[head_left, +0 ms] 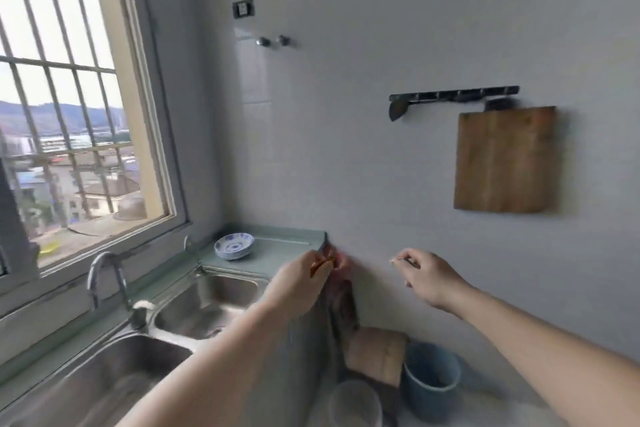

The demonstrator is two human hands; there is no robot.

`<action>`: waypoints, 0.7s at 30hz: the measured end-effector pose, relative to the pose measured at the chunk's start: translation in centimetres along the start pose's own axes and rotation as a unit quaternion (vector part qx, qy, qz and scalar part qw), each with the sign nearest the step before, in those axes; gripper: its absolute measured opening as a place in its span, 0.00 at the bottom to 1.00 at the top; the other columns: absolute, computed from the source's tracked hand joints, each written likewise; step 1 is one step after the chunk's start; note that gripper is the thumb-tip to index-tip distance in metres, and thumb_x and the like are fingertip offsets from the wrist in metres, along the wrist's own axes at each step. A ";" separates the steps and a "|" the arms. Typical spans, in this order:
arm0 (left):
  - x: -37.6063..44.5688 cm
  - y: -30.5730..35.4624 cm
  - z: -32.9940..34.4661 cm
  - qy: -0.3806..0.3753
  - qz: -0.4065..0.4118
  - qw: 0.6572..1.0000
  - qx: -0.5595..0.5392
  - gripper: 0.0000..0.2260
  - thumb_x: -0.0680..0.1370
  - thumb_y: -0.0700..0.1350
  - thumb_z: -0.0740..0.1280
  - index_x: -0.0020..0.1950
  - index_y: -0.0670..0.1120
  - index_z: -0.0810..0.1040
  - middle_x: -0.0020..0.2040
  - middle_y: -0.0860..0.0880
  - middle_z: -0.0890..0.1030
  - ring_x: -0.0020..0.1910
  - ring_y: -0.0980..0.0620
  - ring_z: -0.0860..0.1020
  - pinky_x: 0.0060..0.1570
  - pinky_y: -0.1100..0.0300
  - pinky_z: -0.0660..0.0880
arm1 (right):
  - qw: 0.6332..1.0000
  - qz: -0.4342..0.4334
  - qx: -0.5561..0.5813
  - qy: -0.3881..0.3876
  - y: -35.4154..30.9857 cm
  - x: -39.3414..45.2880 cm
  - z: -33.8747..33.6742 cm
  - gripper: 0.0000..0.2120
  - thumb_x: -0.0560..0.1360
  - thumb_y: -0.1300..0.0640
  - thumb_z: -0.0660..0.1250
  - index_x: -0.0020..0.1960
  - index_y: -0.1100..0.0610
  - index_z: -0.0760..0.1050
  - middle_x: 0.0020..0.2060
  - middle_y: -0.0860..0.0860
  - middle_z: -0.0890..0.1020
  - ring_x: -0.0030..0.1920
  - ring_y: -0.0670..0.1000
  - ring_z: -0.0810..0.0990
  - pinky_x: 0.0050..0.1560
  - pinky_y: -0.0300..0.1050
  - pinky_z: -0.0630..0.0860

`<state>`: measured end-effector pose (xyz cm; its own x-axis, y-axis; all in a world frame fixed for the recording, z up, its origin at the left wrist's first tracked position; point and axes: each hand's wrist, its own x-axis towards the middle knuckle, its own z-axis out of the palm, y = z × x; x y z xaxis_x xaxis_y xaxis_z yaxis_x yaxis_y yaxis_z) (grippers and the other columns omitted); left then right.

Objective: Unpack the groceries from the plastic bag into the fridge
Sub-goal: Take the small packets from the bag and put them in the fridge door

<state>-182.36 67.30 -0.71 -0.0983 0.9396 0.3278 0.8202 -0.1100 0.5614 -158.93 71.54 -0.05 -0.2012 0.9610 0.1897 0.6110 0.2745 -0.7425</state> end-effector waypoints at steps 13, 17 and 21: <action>6.2 29.9 21.4 -0.182 0.239 0.949 -0.100 0.08 0.81 0.52 0.60 0.50 0.49 0.74 0.33 0.52 0.75 0.29 0.53 0.70 0.29 0.59 0.65 | 0.950 0.215 -0.032 0.225 21.0 -12.1 -26.9 0.12 0.78 0.49 0.64 0.43 0.57 0.76 0.37 0.49 0.83 0.24 0.46 0.73 0.27 0.35 0.69; 7.3 37.2 27.7 -0.229 0.305 0.915 -0.133 0.08 0.81 0.51 0.60 0.50 0.47 0.75 0.34 0.52 0.75 0.30 0.54 0.70 0.29 0.60 0.65 | 0.921 0.239 -0.062 0.301 24.8 -14.9 -32.0 0.10 0.77 0.52 0.65 0.41 0.56 0.76 0.33 0.54 0.80 0.28 0.49 0.73 0.32 0.40 0.70; 9.2 43.5 33.5 -0.272 0.359 0.877 -0.166 0.09 0.81 0.52 0.60 0.51 0.48 0.74 0.35 0.51 0.75 0.29 0.54 0.70 0.28 0.62 0.64 | 0.883 0.278 -0.078 0.371 28.0 -16.1 -36.6 0.09 0.79 0.54 0.63 0.42 0.55 0.75 0.30 0.49 0.74 0.31 0.48 0.69 0.35 0.42 0.65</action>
<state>-128.69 82.00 1.27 0.7339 0.5947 0.3282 0.3417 -0.7408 0.5783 -110.55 64.99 -0.35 0.6834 0.6911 0.2354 0.5675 -0.3001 -0.7667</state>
